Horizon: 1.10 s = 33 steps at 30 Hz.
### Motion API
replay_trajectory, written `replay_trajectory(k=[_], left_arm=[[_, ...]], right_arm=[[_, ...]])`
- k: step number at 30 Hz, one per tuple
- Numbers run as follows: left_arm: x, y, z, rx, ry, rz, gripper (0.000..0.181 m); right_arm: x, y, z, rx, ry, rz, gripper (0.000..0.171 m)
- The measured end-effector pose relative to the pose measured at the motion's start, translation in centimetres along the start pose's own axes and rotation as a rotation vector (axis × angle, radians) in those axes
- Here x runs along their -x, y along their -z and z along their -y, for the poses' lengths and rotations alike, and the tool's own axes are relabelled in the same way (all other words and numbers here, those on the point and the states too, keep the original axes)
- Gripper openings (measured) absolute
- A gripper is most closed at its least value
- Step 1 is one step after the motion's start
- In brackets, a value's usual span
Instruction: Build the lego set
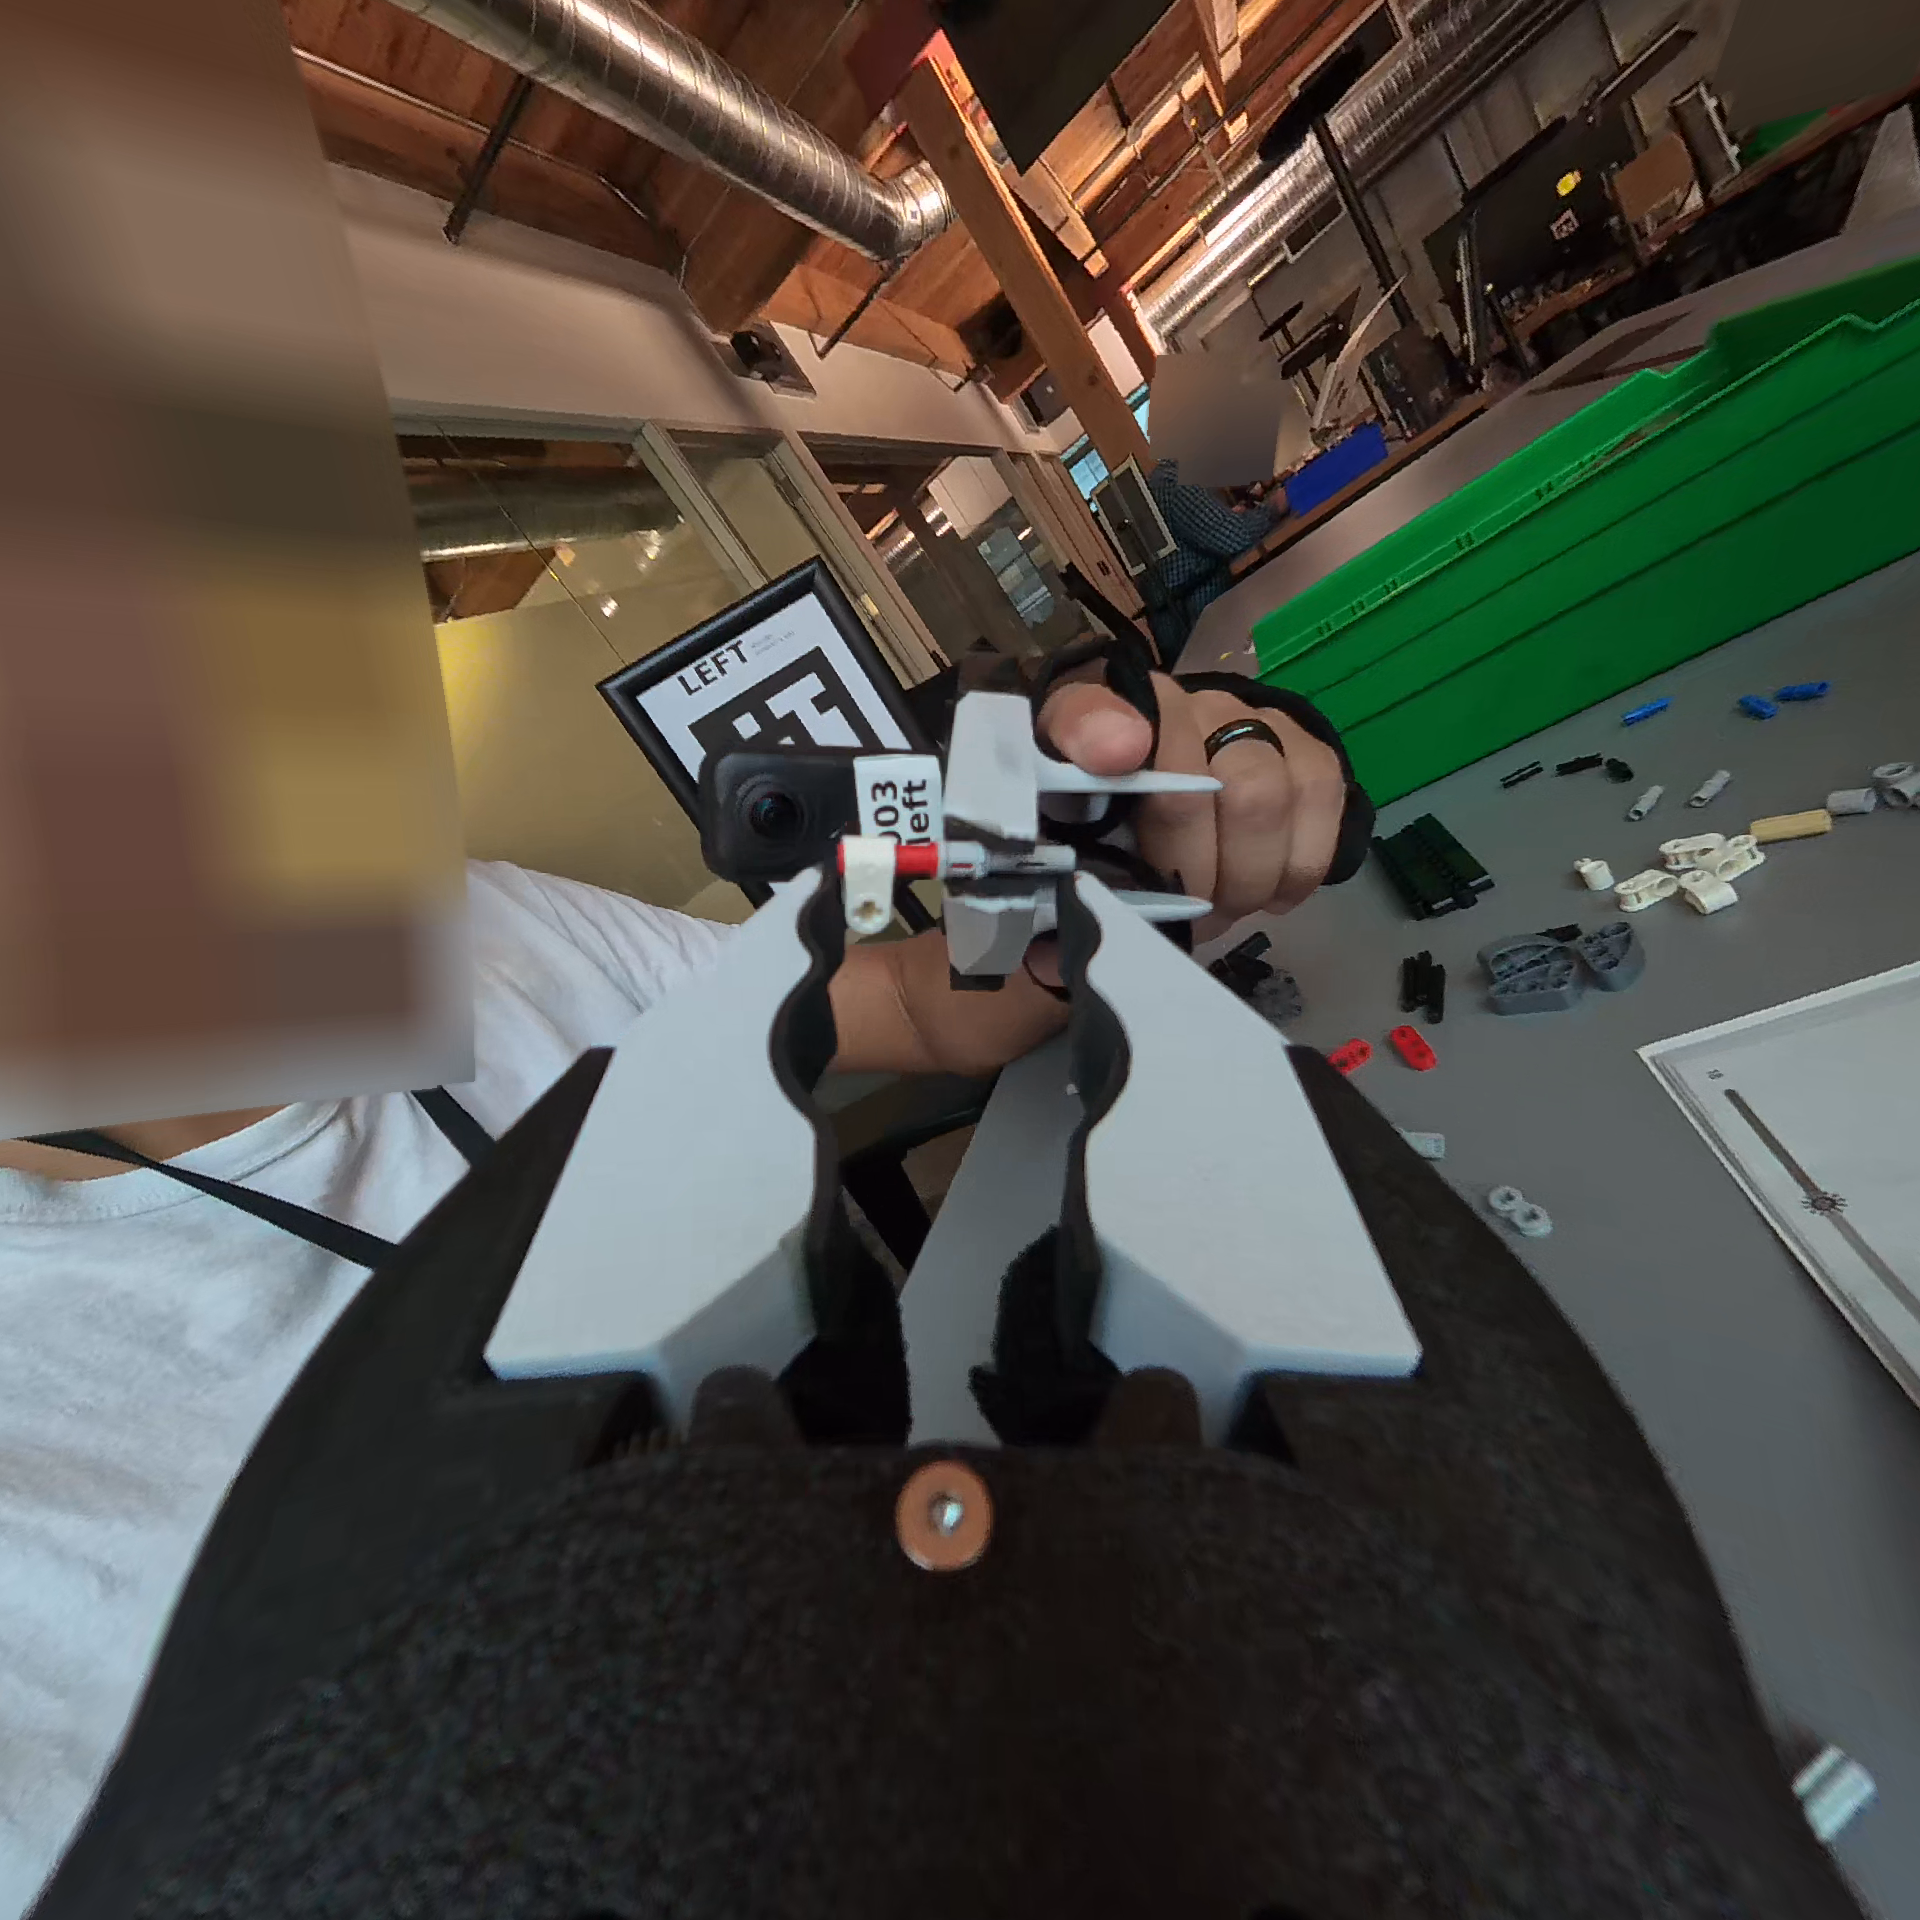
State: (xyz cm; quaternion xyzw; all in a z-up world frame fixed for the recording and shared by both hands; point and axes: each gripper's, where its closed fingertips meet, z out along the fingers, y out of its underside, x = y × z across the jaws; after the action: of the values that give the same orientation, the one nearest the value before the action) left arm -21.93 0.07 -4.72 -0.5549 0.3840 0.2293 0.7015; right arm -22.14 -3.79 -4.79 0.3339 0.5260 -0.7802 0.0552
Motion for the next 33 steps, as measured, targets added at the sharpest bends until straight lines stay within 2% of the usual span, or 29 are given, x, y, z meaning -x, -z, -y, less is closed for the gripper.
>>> replay_trajectory(k=[5, 12, 14, 16, 20, 22, 23, 33], left_arm=[[0.6, 0.1, 0.1, 0.007, -0.053, 0.057, 0.003], [0.6, 0.3, 1.0, 0.005, -0.098, 0.077, 0.003], [0.3, 0.3, 1.5, -0.003, -0.100, 0.069, 0.003], [0.3, 0.3, 1.7, 0.010, -0.131, 0.076, 0.003], [0.0, 0.2, 1.4, 0.018, -0.149, 0.063, 0.004], [0.0, 0.1, 1.4, 0.033, -0.163, 0.071, 0.003], [0.1, 0.1, 1.3, 0.045, -0.156, 0.067, 0.003], [-0.1, -0.1, 0.8, 0.055, -0.111, 0.055, 0.003]], right_arm=[[0.4, 0.0, 0.2, -0.038, -0.047, 0.058, 0.032], [1.0, -0.1, -0.1, -0.025, 0.020, 0.071, 0.029], [1.2, -0.2, -0.4, 0.007, 0.056, 0.060, 0.019], [1.2, -0.2, -0.5, 0.012, 0.077, 0.050, 0.017], [1.1, -0.2, -0.6, 0.037, 0.014, 0.065, 0.023], [0.2, -0.1, -0.6, 0.023, -0.004, 0.038, 0.042], [0.0, 0.0, -0.6, 0.014, -0.008, 0.040, 0.045], [0.7, 0.1, 0.1, -0.068, 0.033, 0.082, 0.023]])
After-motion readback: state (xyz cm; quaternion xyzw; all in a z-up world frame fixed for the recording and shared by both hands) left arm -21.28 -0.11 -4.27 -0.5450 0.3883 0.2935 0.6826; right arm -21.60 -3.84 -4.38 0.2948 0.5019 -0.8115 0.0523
